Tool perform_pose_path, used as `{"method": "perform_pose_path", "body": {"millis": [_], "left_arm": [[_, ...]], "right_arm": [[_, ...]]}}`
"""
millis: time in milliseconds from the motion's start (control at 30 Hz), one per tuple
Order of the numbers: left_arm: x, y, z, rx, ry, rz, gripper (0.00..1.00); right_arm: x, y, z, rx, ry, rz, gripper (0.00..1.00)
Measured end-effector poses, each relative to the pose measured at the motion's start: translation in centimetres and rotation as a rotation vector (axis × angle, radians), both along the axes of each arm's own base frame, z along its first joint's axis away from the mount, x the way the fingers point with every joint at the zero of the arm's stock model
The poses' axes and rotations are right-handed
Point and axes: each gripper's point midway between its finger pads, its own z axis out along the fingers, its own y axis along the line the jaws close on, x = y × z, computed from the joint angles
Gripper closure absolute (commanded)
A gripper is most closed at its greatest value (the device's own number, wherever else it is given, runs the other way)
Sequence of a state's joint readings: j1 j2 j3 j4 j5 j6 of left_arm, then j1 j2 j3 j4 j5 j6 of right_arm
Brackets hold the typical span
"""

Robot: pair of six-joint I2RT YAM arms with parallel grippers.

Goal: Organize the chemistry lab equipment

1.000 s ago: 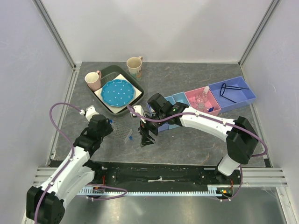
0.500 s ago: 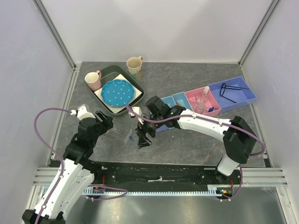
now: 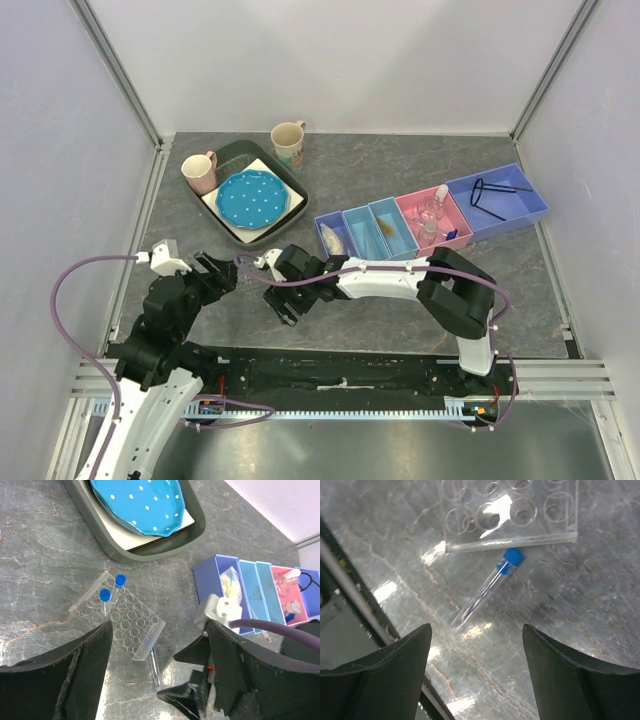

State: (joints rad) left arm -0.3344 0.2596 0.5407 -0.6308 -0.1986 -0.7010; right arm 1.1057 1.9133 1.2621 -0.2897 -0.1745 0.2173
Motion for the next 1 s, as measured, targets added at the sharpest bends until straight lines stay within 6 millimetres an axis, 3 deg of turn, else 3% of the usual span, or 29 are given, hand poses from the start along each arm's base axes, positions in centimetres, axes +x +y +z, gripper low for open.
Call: {"method": "perform_pose_path", "body": {"millis": [200, 333, 600, 800, 1000], "left_arm": [[-1.2, 0.6, 2.1, -0.018, -0.039, 0.01, 0.18], [-1.8, 0.8, 2.6, -0.022, -0.038, 0.016, 0.19], [-2.5, 1.1, 2.4, -0.04, -0.027, 0.03, 0.19], [-2.7, 0.5, 2.4, -0.078, -0.017, 0.013, 0.2], [-2.7, -0.9, 1.2, -0.161, 0.004, -0.028, 0.21]], "right_arm": [[0.9, 0.6, -0.6, -0.065, -0.118, -0.08, 0.27], [1.1, 0.5, -1.3, -0.101, -0.16, -0.098, 0.38], [1.6, 0.0, -1.8, -0.134, -0.19, -0.113, 0.6], [1.9, -0.2, -1.9, -0.14, -0.199, -0.109, 0.83], [2.4, -0.5, -1.9, -0.137, -0.19, -0.117, 0.89]]}}
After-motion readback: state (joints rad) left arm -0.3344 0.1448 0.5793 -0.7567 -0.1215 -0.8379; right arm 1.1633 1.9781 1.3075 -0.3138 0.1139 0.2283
